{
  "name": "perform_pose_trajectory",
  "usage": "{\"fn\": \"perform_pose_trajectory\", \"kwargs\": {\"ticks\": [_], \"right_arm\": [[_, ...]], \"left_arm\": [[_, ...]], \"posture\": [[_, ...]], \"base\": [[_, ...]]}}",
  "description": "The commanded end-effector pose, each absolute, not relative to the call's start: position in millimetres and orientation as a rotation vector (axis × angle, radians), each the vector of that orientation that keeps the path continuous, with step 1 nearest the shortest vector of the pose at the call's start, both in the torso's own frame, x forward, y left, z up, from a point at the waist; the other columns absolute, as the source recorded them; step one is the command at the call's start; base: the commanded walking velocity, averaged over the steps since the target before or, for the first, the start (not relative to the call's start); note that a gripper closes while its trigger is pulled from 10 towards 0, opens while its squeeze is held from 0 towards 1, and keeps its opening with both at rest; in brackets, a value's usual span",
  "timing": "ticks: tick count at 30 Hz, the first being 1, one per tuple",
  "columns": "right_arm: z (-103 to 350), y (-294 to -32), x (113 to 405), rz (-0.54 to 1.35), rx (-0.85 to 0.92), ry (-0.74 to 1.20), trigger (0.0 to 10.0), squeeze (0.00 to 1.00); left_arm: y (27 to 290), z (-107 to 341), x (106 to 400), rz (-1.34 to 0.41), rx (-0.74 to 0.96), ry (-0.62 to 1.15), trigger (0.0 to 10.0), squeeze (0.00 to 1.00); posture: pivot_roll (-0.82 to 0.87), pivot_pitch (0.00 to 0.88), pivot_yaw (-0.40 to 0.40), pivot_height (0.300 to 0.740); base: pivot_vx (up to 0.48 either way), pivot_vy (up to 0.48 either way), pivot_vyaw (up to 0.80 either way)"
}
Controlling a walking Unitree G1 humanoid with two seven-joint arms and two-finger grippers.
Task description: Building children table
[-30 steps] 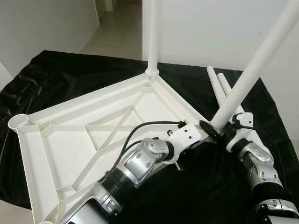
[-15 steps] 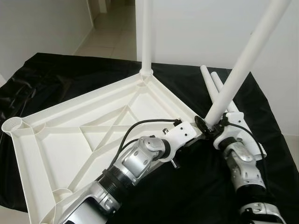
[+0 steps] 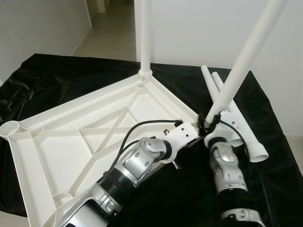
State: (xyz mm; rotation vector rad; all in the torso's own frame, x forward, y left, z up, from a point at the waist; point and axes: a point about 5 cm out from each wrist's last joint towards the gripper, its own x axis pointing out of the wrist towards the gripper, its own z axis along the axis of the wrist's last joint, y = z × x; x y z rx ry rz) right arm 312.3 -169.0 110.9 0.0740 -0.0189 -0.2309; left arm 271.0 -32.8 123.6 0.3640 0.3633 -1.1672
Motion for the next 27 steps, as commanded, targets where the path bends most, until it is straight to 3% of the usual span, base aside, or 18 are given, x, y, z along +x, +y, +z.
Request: {"fn": "perform_pose_trajectory", "kwargs": {"ticks": [1, 9, 10, 12, 13, 23, 24, 27], "right_arm": [[115, -148, 316, -0.223, 0.089, -0.015, 10.0, 0.00], [117, -155, 315, -0.211, 0.089, -0.020, 10.0, 0.00], [117, -155, 315, -0.201, 0.094, -0.027, 10.0, 0.30], [119, -155, 314, -0.193, 0.099, -0.037, 10.0, 0.30], [120, -154, 314, -0.167, 0.116, -0.047, 10.0, 1.00], [126, -163, 313, -0.032, 0.133, -0.104, 10.0, 1.00], [126, -165, 313, 0.042, 0.112, -0.101, 10.0, 0.00], [126, -169, 311, 0.107, 0.083, -0.101, 10.0, 0.00]], "left_arm": [[-45, 104, 250, -1.315, 0.334, 0.476, 10.0, 0.00], [-44, 104, 252, -1.302, 0.330, 0.478, 10.0, 0.00], [-44, 104, 252, -1.301, 0.330, 0.479, 10.0, 0.00], [-44, 104, 252, -1.299, 0.329, 0.478, 10.0, 0.00], [-44, 104, 252, -1.298, 0.329, 0.478, 10.0, 0.00], [-43, 104, 253, -1.293, 0.328, 0.479, 10.0, 0.00], [-43, 104, 253, -1.293, 0.328, 0.478, 10.0, 0.00], [-43, 104, 253, -1.293, 0.329, 0.479, 10.0, 0.00]], "posture": [[-0.07, 0.016, 0.006, 0.740], [-0.06, 0.011, -0.001, 0.740], [-0.06, 0.011, -0.001, 0.740], [-0.06, 0.011, -0.001, 0.740], [-0.06, 0.011, -0.001, 0.740], [-0.07, 0.006, -0.002, 0.740], [-0.07, 0.005, -0.001, 0.740], [-0.07, 0.007, -0.001, 0.740]], "base": [[0.000, 0.000, 0.00], [0.000, 0.000, 0.00], [0.000, 0.000, 0.00], [0.000, 0.000, 0.00], [0.000, 0.000, 0.00], [0.000, 0.000, 0.00], [0.000, 0.000, 0.00], [0.000, 0.000, 0.00]]}}
